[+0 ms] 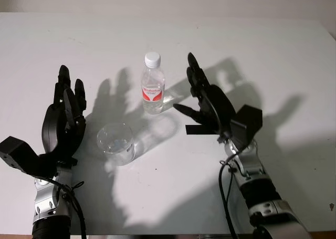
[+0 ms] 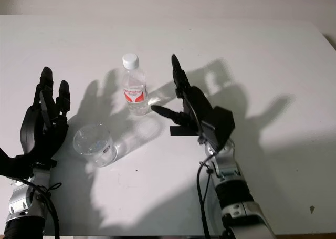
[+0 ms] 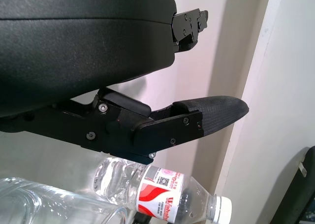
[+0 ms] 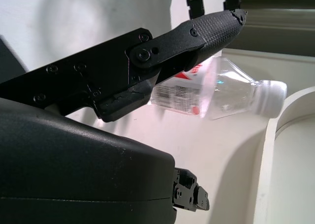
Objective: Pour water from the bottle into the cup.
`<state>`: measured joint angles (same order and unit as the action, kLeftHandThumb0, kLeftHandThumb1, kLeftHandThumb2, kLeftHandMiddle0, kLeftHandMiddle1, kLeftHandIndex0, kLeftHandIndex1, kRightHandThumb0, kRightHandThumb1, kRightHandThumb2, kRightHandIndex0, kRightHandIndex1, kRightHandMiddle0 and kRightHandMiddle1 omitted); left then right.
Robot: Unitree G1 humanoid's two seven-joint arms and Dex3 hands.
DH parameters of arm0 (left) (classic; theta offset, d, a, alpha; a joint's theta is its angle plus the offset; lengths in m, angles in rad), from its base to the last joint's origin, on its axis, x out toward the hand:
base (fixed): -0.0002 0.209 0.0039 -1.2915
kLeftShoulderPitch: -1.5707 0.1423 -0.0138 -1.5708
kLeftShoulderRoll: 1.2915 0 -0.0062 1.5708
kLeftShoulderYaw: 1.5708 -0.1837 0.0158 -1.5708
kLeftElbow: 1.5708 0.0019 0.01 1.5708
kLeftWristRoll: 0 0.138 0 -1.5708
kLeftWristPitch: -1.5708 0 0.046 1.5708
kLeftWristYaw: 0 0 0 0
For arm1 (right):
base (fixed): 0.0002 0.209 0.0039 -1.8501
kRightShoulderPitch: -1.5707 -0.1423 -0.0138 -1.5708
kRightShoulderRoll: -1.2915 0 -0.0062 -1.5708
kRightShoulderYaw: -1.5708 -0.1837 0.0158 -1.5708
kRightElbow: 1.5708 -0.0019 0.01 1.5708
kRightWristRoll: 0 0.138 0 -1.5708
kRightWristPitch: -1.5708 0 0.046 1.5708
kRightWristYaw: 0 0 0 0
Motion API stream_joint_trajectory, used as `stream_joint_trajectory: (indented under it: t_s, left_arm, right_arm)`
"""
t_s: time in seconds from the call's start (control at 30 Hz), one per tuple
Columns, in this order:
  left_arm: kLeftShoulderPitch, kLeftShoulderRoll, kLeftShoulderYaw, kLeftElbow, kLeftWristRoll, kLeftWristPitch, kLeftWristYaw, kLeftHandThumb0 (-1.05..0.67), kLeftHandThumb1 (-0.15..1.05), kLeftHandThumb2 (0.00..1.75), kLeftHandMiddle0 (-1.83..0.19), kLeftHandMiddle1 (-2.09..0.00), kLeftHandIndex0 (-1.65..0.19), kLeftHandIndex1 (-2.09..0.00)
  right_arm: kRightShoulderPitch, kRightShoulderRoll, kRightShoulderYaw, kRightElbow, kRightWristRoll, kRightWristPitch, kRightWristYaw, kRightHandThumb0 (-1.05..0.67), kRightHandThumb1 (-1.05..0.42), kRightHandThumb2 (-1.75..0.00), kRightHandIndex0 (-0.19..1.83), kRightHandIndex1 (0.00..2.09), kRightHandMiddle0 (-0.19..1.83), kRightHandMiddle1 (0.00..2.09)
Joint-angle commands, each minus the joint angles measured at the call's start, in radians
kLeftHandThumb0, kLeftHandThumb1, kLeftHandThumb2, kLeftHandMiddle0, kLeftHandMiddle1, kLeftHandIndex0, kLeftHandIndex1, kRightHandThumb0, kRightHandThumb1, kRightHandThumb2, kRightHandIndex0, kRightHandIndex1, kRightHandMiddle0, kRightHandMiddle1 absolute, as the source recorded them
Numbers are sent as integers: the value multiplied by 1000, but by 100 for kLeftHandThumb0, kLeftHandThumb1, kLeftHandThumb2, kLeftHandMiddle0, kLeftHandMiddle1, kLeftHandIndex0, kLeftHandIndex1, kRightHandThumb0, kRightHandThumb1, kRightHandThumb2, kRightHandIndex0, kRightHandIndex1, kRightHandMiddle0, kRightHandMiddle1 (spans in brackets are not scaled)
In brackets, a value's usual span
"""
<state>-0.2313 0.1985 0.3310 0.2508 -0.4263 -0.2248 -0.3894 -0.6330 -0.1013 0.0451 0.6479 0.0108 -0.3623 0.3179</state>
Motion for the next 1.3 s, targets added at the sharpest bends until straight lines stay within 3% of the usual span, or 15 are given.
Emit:
stream_joint_trajectory:
  t_s: [0.0,0.57,1.03,1.13,1.17,1.2,1.27]
  left_arm:
    - [7,-1,-2,2,6,-4,2,-74,105,65,19,0,19,0]
    - [11,-4,0,3,5,-9,3,-74,105,65,19,0,19,0]
    - [3,-7,0,9,11,-10,13,-75,105,65,19,0,19,0]
    - [5,-9,0,6,9,-9,15,-74,105,65,19,0,19,0]
    - [7,-10,0,6,9,-10,16,-74,105,65,19,0,19,0]
    - [7,-10,-1,6,11,-12,16,-74,105,65,19,0,19,0]
    - [9,-10,-1,6,9,-13,14,-74,105,65,19,0,19,0]
  right_arm:
    - [-52,14,17,56,-22,-17,-5,-100,-95,-5,-19,0,-19,0]
    - [-182,67,42,308,-62,-65,42,-105,-94,-5,-19,0,-19,0]
    - [-226,158,-41,429,17,-52,8,-80,-92,-5,-19,0,-19,0]
    - [-241,175,-50,437,18,-33,-32,-73,-92,-5,-7,7,-8,6]
    - [-246,178,-47,436,11,-28,-50,-71,-92,-5,-2,21,-9,23]
    - [-251,180,-43,434,4,-22,-63,-67,-92,-5,-10,76,-15,70]
    - [-258,181,-36,435,-8,-27,-73,-62,-92,-5,-17,136,-18,122]
